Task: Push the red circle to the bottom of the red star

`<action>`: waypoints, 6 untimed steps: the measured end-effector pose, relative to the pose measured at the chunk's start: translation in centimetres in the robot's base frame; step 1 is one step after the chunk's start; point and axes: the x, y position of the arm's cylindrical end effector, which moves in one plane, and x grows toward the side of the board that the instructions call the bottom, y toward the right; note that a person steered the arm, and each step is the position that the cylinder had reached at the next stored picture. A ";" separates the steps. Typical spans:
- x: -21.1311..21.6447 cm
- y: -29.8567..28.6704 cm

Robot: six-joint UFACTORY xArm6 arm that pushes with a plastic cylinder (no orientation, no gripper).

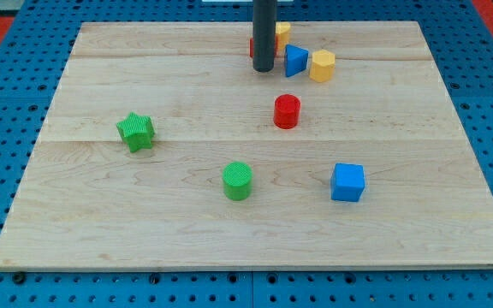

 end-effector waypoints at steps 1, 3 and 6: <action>-0.7 1.2; 8.9 13.7; 8.0 4.9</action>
